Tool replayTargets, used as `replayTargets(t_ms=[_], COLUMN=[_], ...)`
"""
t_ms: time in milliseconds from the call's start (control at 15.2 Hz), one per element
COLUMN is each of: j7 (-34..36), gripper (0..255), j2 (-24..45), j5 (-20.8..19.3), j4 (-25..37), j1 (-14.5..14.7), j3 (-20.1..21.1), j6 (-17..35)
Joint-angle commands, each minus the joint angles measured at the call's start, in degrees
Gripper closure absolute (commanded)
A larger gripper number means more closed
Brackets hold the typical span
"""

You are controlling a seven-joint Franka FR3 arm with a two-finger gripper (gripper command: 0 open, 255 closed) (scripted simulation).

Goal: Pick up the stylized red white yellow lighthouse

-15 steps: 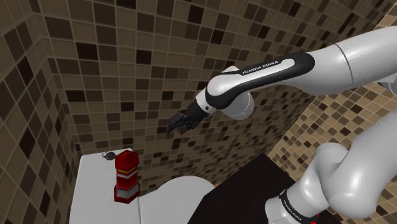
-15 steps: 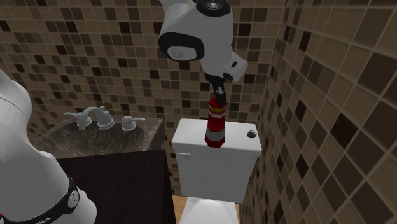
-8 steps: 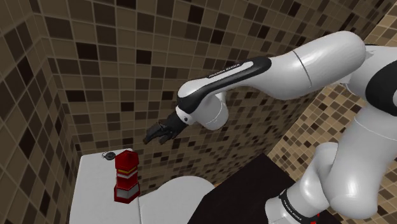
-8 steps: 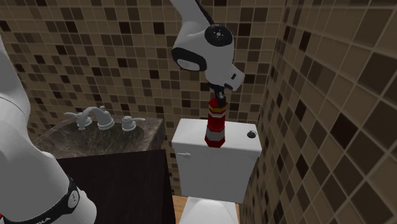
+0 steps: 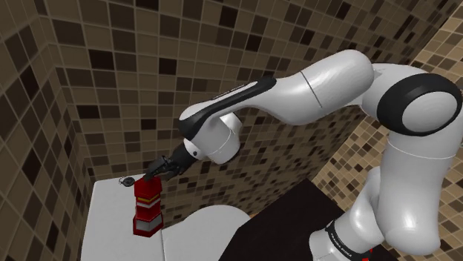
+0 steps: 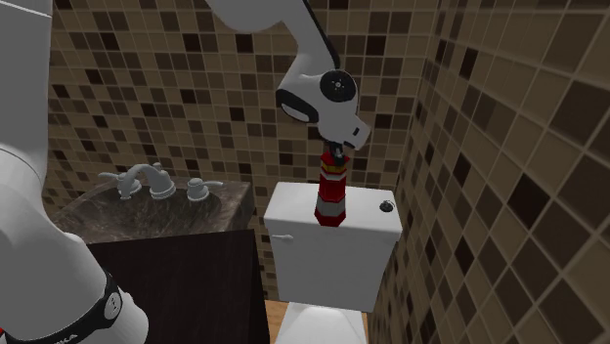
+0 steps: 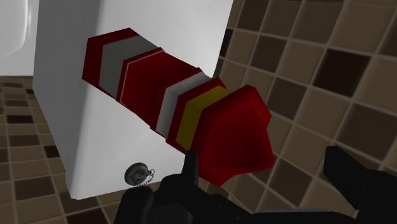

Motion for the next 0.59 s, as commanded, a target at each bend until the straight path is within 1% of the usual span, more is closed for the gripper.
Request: replayTargets(t_ms=[0,198,330,396,528], j7=[-2.05,-5.23,-5.84,-5.85,-5.81], gripper=[0,0,0,255,255], j2=[1.29,3.38,3.79,3.66,3.66], j5=[1.73,4.24,4.72,4.79,4.73], j4=[0.61,1.57,1.76,1.63,1.65], j1=[-0.22,-0.59,-0.65,-0.63,-0.64], j3=[0.41,0.9,0.99,1.03,1.0], j6=[0.41,0.96,1.06,1.1,1.06])
